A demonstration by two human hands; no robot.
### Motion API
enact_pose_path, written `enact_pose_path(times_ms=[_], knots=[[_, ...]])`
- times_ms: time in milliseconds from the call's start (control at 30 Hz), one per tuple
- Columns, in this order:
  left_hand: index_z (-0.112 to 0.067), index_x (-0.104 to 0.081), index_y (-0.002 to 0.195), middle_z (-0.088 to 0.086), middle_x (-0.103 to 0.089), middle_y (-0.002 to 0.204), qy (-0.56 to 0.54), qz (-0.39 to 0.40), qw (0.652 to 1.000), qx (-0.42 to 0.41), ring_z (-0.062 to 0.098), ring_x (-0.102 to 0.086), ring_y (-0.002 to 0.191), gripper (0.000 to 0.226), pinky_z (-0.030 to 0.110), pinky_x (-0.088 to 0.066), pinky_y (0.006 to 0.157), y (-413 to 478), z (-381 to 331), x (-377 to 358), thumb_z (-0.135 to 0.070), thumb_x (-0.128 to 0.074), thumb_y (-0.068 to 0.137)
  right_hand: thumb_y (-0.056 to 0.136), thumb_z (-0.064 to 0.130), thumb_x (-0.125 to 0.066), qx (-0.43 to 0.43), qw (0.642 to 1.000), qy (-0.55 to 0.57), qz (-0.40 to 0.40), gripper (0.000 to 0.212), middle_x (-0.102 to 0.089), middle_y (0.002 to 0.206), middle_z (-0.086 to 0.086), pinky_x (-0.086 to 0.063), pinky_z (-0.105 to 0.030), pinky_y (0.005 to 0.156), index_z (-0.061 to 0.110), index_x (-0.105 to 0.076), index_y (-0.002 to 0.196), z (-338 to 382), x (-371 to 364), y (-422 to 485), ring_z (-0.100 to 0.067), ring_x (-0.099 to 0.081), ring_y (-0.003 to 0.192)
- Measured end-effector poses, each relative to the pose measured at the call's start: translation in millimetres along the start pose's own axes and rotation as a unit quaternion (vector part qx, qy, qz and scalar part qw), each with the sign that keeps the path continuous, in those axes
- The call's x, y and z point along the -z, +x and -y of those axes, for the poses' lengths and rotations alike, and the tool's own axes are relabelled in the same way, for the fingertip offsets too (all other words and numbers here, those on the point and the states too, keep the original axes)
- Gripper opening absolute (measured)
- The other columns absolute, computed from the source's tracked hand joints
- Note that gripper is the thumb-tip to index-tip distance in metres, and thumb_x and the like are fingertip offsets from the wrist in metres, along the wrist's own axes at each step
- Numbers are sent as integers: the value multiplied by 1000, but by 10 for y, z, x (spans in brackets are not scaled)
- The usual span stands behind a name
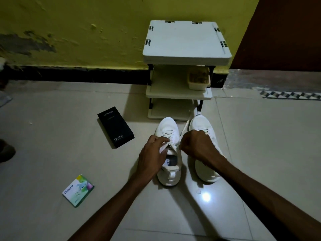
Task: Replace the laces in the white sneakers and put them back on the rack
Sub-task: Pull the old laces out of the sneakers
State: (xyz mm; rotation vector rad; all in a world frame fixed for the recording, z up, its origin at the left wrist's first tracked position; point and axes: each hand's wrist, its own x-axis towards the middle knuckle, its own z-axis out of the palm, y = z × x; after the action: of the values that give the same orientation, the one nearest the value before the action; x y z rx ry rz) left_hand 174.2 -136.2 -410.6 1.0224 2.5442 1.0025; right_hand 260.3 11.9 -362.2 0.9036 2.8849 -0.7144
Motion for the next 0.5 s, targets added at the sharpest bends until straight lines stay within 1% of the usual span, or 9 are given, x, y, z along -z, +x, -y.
enact_pose_path(times_ms=[67, 100, 133, 200, 267, 300, 367, 433, 500], knots=[[-27, -63, 117, -2, -55, 118, 26, 0, 999, -22, 19, -59, 104, 25, 34, -52, 84, 61, -6, 12, -25, -62, 92, 81, 38, -72, 25, 1000, -15, -2, 26, -72, 81, -9, -54, -32, 68, 13, -75, 84, 65, -86, -72, -24, -67, 76], [-26, -63, 114, -2, -55, 117, 41, -1, 999, -34, 19, -59, 102, 22, 34, -52, 83, 89, -18, 23, -25, -61, 92, 80, 45, -72, 32, 999, -35, -2, 32, -71, 82, -9, -53, -31, 66, 13, -73, 86, 100, -134, -104, -24, -66, 75], [-25, -64, 111, -2, -55, 117, 55, -2, 997, -50, 19, -59, 100, 19, 34, -52, 81, 114, -29, 35, -25, -60, 92, 79, 47, -72, 38, 998, -52, -3, 35, -70, 83, -9, -50, -29, 65, 13, -71, 88, 132, -175, -123, -24, -66, 75], [-21, -63, 103, -1, -55, 113, 83, -9, 992, -92, 20, -59, 95, 12, 36, -52, 76, 138, -49, 59, -24, -59, 93, 82, 40, -71, 42, 997, -57, -11, 29, -70, 84, -9, -44, -29, 63, 11, -68, 86, 147, -235, -137, -25, -65, 75], [-16, -60, 97, 1, -56, 107, 122, -18, 982, -142, 23, -58, 90, 7, 39, -52, 68, 136, -24, 62, -22, -59, 93, 82, 33, -71, 32, 999, -16, -38, 27, -70, 74, -12, -45, -32, 59, 7, -68, 75, 116, -271, -148, -26, -64, 66], [-15, -59, 95, 2, -56, 104, 141, -19, 976, -167, 24, -59, 89, 7, 38, -52, 63, 129, 18, 51, -20, -62, 91, 81, 32, -72, 21, 998, 16, -53, 29, -68, 69, -13, -46, -32, 57, 5, -68, 71, 97, -286, -148, -26, -64, 63], [-15, -62, 98, 5, -59, 103, 162, -22, 964, -209, 26, -61, 88, 16, 36, -54, 57, 110, 116, 10, -15, -70, 85, 80, 30, -73, 0, 996, 64, -61, 30, -66, 62, -12, -43, -30, 53, 3, -68, 67, 82, -285, -144, -23, -64, 59], [-15, -64, 102, 6, -60, 107, 146, -16, 963, -225, 25, -62, 92, 22, 35, -57, 63, 94, 150, -26, -14, -73, 82, 78, 24, -73, -24, 995, 84, -51, 29, -64, 59, -14, -38, -26, 50, 2, -66, 61, 79, -280, -121, -20, -60, 55], [-16, -67, 99, 4, -59, 110, 97, -13, 977, -191, 22, -59, 97, 18, 29, -52, 71, 81, 115, -49, -12, -71, 82, 75, 18, -73, -41, 993, 101, -47, 25, -63, 59, -16, -35, -23, 48, 3, -64, 57, 64, -283, -92, -18, -55, 53]])
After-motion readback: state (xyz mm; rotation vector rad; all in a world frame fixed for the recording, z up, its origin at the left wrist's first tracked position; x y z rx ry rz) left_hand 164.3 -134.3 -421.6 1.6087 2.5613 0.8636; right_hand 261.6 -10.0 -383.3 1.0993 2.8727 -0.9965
